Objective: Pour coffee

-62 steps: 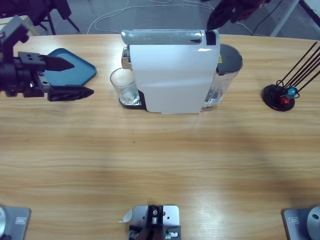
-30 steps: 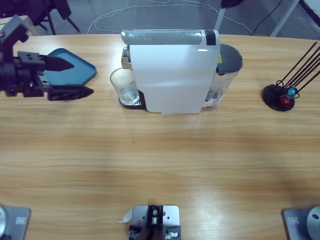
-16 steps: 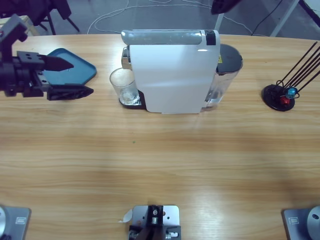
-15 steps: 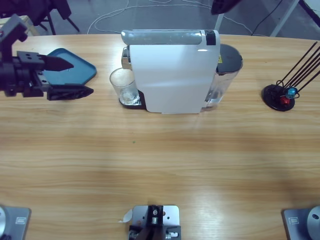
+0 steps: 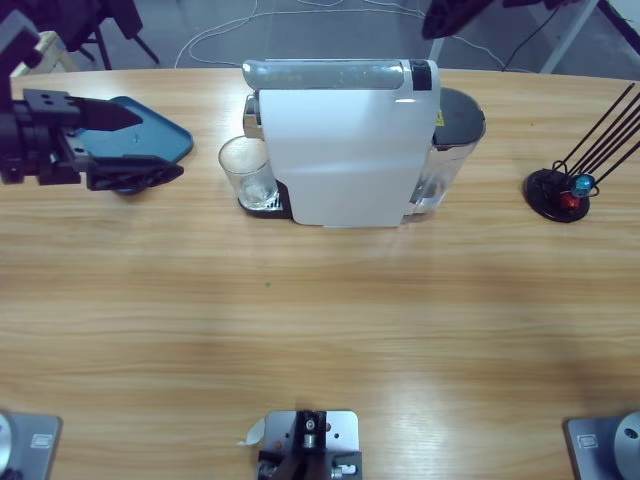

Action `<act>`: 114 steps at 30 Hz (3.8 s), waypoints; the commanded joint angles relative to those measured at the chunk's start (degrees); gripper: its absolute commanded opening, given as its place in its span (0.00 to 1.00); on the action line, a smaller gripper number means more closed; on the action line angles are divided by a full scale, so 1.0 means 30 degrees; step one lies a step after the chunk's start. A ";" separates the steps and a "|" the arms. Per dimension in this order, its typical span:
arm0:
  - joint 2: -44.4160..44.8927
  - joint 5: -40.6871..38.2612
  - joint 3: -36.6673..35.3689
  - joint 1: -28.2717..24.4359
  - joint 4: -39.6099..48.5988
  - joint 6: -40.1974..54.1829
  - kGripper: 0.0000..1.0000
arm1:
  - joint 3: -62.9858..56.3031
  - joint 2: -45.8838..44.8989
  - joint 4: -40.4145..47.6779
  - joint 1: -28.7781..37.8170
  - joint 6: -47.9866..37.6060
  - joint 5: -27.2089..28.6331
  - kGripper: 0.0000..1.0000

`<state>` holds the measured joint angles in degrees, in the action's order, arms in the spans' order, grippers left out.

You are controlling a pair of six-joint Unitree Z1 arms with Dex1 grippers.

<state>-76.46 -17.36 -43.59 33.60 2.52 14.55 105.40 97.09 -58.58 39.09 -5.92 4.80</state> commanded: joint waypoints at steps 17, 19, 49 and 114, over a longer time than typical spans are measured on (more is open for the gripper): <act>-0.0477 0.0207 0.0672 0.0131 0.0332 -0.0308 1.00 | -1.1890 -0.8028 0.5691 0.0458 0.0249 -0.1993 1.00; -0.0501 0.0160 0.0895 0.0131 0.0332 -0.0308 1.00 | -1.4362 -0.8925 0.7010 0.0622 0.0185 -0.2737 1.00; -0.1005 -0.0367 0.0303 0.0869 0.0959 -0.0279 1.00 | -2.1071 -1.5411 0.9219 -0.0052 0.2206 -0.1952 1.00; -0.7022 -0.3437 -0.1191 -0.1416 -0.4174 0.4356 1.00 | -2.1019 -1.4819 0.8826 -0.0023 0.2528 -0.3710 1.00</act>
<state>-90.51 -21.23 -46.18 30.47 -6.45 24.72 42.87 50.29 -31.46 39.56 1.31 -7.49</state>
